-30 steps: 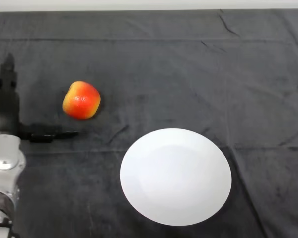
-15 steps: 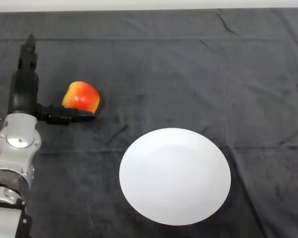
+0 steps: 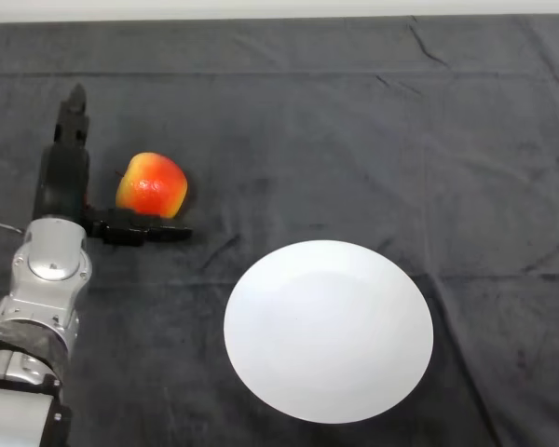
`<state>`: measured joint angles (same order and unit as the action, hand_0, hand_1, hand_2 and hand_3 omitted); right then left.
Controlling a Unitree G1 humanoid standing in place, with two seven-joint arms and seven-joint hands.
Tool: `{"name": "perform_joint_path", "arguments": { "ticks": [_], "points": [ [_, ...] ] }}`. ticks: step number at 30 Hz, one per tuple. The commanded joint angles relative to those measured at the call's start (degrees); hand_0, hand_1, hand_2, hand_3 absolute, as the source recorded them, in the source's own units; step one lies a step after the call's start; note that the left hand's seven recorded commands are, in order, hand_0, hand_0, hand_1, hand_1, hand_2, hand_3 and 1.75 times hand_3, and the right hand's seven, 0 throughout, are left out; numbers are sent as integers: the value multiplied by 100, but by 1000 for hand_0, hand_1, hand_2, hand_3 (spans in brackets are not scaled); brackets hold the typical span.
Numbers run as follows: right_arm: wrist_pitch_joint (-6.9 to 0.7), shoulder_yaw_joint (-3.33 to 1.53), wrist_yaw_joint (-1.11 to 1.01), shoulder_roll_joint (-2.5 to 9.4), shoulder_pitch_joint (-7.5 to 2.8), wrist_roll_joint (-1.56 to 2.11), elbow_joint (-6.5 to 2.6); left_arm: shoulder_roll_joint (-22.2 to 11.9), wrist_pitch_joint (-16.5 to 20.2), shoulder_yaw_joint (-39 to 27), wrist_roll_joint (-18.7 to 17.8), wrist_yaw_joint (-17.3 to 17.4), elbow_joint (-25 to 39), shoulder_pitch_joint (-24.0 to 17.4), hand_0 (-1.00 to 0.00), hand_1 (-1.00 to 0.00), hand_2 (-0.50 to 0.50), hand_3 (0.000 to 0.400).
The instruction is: Move the apple to the plate
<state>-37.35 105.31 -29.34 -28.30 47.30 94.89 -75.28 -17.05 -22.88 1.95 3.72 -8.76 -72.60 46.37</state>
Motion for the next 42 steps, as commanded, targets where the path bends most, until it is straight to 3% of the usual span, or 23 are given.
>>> {"name": "perform_joint_path", "arguments": {
  "ticks": [1, 4, 5, 6, 8, 9, 10, 11, 13, 25, 32, 42],
  "points": [
    [-46, 97, -4, -181, -9, -17, 9, 31, 142, 138, 91, 64, -121, 324, 0, 0, 0, 0],
    [-46, 97, -4, -181, -9, -17, 10, 15, 225, 132, 92, 67, -125, 317, 0, 0, 0, 0],
    [-46, 97, -4, -181, -9, -17, 10, 8, 263, 128, 91, 65, -127, 313, -59, 0, -29, 24],
    [-46, 97, -4, -181, -9, -17, 10, 3, 293, 124, 91, 61, -129, 311, -553, 0, -276, 221],
    [-46, 96, -4, -181, -9, -17, 10, -7, 369, 117, 91, 47, -135, 308, -1000, 0, -500, 400],
    [-46, 96, -4, -181, -9, -17, 10, -10, 409, 114, 92, 35, -138, 309, -1000, -8, -496, 400],
    [-46, 96, -4, -181, -9, -17, 10, -10, 449, 113, 95, 21, -140, 311, -1000, -149, -425, 400],
    [-46, 96, -4, -181, -9, -17, 10, -9, 488, 113, 98, 7, -143, 316, -1000, -620, -190, 400],
    [-45, 96, -4, -181, -9, -16, 10, -5, 574, 113, 107, -23, -146, 336, -1000, -988, -6, 400],
    [-45, 94, -5, -180, -9, -16, 11, 48, 923, 165, 193, -160, -107, 485, -1000, -1000, 0, 400],
    [-45, 94, -5, -180, -9, -15, 11, 253, 1053, 285, 308, -264, -52, 752, -1000, -1000, 0, 400],
    [-45, 94, -5, -181, -10, -15, 10, 589, 868, 578, 524, -211, 71, 1073, -1000, -1000, 0, 400]
  ]
}}
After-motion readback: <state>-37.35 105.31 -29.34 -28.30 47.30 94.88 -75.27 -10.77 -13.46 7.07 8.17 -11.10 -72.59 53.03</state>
